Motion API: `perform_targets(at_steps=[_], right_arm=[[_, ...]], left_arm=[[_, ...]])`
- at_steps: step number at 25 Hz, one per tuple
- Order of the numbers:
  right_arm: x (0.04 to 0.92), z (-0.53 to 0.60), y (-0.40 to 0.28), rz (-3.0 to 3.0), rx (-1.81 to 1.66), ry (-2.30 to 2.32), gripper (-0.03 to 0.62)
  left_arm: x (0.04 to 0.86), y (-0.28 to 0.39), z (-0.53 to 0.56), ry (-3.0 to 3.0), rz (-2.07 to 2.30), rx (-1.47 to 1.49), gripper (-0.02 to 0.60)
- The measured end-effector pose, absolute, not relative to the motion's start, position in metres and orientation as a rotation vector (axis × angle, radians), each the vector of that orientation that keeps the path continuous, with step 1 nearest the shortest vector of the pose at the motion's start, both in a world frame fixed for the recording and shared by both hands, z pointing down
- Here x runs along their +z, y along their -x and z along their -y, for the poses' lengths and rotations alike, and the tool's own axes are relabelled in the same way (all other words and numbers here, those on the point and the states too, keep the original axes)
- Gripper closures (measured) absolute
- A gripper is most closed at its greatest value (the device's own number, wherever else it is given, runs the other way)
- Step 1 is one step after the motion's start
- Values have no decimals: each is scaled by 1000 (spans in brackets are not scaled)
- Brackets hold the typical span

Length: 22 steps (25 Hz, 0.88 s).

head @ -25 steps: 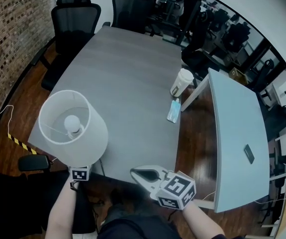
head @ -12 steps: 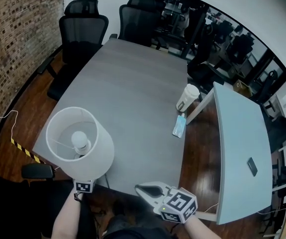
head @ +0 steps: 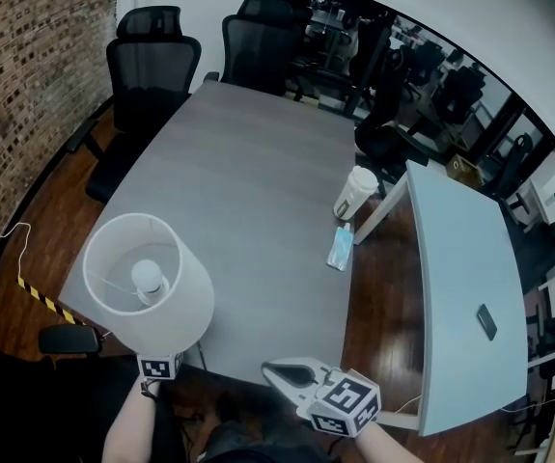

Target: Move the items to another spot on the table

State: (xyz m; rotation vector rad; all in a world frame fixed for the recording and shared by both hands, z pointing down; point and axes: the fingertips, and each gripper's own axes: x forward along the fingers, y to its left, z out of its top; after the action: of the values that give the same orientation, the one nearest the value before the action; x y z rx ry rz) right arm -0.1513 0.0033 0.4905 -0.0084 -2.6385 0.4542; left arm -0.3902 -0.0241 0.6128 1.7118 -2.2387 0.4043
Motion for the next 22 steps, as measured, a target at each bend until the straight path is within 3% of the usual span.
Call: perform_targets(at_steps=[22], right_arm=[[482, -2, 136, 2689, 524, 23, 585]], left_arm=[[535, 365, 9, -1789, 2271, 288, 426]])
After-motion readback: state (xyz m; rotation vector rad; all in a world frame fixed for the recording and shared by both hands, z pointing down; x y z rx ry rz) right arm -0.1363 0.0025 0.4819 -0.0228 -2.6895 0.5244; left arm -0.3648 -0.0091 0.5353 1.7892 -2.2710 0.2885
